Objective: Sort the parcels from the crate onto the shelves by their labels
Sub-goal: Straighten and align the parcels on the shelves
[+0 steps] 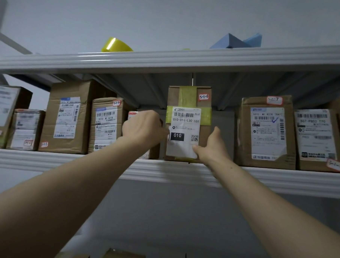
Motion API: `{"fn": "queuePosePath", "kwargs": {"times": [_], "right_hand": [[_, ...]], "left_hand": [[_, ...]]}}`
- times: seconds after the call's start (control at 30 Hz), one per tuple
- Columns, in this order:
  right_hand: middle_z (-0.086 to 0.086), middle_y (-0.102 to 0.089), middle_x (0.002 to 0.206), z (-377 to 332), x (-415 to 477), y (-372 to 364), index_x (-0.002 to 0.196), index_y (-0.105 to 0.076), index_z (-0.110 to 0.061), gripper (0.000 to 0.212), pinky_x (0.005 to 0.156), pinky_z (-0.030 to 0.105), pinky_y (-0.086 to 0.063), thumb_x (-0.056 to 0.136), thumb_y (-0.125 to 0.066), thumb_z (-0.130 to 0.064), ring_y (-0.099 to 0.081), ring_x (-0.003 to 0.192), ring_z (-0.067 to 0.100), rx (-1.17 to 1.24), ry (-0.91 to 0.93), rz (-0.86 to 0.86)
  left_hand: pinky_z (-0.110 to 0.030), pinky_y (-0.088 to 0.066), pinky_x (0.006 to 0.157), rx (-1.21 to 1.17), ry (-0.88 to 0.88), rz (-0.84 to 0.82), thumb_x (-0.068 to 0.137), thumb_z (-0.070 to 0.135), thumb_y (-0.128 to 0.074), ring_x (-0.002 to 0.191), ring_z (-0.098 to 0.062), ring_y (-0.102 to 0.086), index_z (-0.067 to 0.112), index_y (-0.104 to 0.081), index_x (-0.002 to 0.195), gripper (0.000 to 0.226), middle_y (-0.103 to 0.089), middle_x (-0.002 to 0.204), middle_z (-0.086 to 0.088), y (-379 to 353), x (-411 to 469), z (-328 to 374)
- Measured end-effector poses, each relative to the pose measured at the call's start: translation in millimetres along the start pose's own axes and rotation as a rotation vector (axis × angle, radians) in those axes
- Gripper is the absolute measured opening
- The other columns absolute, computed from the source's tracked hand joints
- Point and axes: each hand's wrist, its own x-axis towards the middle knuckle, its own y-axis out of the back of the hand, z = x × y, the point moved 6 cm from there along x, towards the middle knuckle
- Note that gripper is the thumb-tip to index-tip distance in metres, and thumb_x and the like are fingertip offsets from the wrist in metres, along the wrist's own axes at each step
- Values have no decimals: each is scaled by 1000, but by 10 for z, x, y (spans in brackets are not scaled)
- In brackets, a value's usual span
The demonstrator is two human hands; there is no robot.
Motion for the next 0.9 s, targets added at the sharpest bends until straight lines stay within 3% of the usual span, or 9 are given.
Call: {"fn": "queuePosePath", "kwargs": {"times": [0.1, 0.2, 0.4, 0.53, 0.67, 0.8, 0.9], "right_hand": [[13, -38, 142, -64, -3, -81, 146, -15, -8, 72, 85, 30, -39, 91, -61, -18, -44, 126, 29, -55, 1, -20], [16, -40, 137, -107, -27, -167, 137, -24, -7, 60, 88, 33, -40, 91, -61, -19, -47, 122, 31, -103, -3, -31], [19, -37, 135, -174, -57, -288, 130, -30, -5, 47, 94, 36, -40, 93, -57, -16, -44, 122, 33, -145, -6, -49], [19, -36, 137, -184, -75, -279, 135, -27, -4, 53, 95, 36, -39, 93, -57, -17, -42, 124, 33, -138, -12, -52], [15, -23, 150, -187, -160, -112, 150, -6, -11, 78, 104, 39, -35, 93, -58, -23, -32, 136, 30, -136, 49, 6], [3, -30, 148, -145, -278, 326, 149, -19, -20, 67, 96, 29, -39, 93, -55, -12, -39, 131, 19, -188, 200, 224], [3, -34, 145, 10, -314, 703, 144, -31, -19, 60, 99, 30, -39, 91, -53, -6, -42, 128, 19, -188, 248, 314]], "left_hand": [[-34, -47, 73, 39, -60, 100, 86, 30, -57, 93, -27, -55, 15, -70, 89, 20, -61, 93, -3, 134, 37, -20], [-38, -44, 88, 107, -133, 143, 89, 29, -54, 106, -29, -50, 19, -68, 105, 24, -61, 109, -5, 170, 66, -7], [-34, -39, 83, 98, -168, 166, 88, 21, -53, 102, -28, -52, 14, -70, 100, 22, -64, 104, -6, 216, 58, 27], [-35, -39, 84, 61, -187, 153, 89, 17, -51, 107, -28, -51, 17, -69, 109, 27, -63, 110, -6, 238, 49, 57], [-31, -39, 89, -61, -240, 153, 91, 13, -49, 118, -23, -44, 18, -62, 123, 34, -57, 126, -2, 199, 18, 186], [-31, -38, 98, -288, -297, 131, 94, 13, -50, 120, -21, -47, 16, -59, 125, 33, -55, 130, -3, 80, 2, 555], [-33, -44, 99, -598, -231, -9, 93, 15, -54, 115, -19, -53, 15, -51, 134, 41, -54, 132, -5, -107, -14, 940]]}}
